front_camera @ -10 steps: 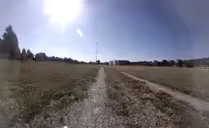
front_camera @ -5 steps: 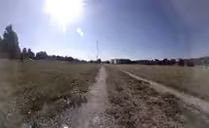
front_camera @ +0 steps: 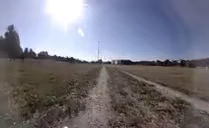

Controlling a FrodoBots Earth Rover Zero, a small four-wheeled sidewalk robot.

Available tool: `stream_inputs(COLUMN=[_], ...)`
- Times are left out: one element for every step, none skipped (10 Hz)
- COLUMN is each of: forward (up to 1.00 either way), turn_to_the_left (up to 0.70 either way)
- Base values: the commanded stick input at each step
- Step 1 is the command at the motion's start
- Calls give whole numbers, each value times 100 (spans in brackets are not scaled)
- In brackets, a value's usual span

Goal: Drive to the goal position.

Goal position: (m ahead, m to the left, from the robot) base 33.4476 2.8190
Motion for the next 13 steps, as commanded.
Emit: stream_inputs(forward=[50,50,50,50,50,50,50,50,50,50,50,50,50], turn_to_the_left=[0,0,0,0,0,0,0,-7,-50,-50,-50,-25,0])
